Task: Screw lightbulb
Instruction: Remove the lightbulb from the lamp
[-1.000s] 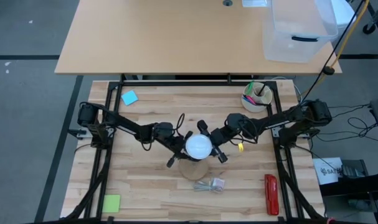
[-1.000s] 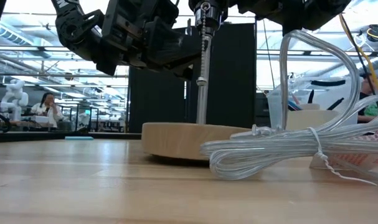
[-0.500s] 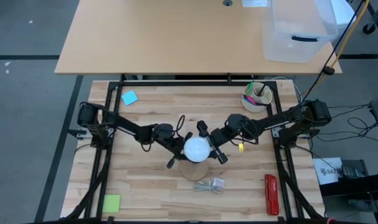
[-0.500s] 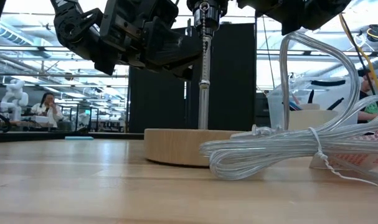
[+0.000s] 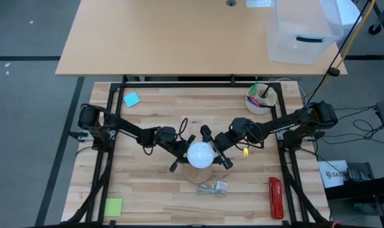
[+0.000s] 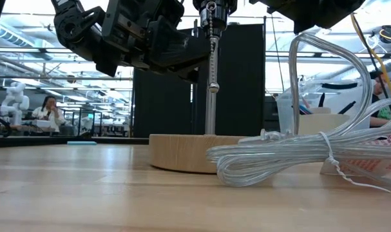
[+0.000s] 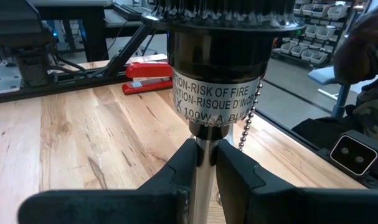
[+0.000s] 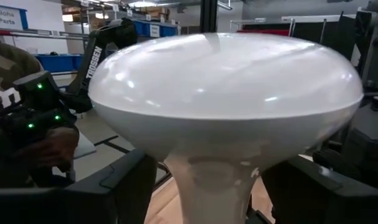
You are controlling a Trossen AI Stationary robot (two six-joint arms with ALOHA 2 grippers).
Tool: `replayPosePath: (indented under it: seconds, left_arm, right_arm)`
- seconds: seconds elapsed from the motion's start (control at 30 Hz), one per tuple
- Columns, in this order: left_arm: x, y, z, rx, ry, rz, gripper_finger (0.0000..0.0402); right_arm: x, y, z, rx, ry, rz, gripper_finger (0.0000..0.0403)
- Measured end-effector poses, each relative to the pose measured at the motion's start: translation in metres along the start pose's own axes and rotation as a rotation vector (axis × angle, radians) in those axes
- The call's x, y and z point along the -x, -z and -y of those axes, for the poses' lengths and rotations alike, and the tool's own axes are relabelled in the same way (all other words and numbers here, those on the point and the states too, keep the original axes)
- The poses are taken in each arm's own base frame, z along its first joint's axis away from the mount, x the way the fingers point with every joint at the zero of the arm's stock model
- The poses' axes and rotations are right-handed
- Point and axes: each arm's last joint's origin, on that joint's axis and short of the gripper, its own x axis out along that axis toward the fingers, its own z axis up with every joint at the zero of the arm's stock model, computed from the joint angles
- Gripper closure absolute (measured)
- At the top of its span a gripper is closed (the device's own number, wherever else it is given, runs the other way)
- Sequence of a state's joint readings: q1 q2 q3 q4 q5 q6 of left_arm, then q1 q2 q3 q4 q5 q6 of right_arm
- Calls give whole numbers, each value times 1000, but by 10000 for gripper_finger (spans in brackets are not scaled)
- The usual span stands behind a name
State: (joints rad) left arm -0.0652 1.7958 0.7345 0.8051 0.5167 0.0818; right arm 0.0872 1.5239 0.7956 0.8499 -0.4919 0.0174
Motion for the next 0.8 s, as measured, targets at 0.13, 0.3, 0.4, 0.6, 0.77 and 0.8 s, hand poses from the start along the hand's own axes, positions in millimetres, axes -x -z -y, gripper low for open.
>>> replayPosePath:
  seconds: [0.13, 0.3, 0.4, 0.6, 0.77, 0.8]
  left_arm:
    - [0, 0, 1, 1, -2, -1, 354]
    - [-2, 0, 3, 0, 5, -2, 354]
    - [-2, 0, 4, -1, 3, -2, 354]
    - [-2, 0, 4, 0, -14, -4, 354]
    - [-2, 0, 3, -1, -48, -3, 354]
    - [-2, 0, 3, -1, -58, -4, 354]
  right_arm:
    - [4, -3, -2, -20, 0, -39, 137]
    - [15, -15, -11, -15, 57, -135, 137]
    - [24, -25, -20, 14, 139, -193, 137]
    - [42, -43, -48, 26, 285, -297, 137]
    - [45, -44, -71, 59, 492, -367, 138]
    - [44, -43, -74, 64, 520, -375, 138]
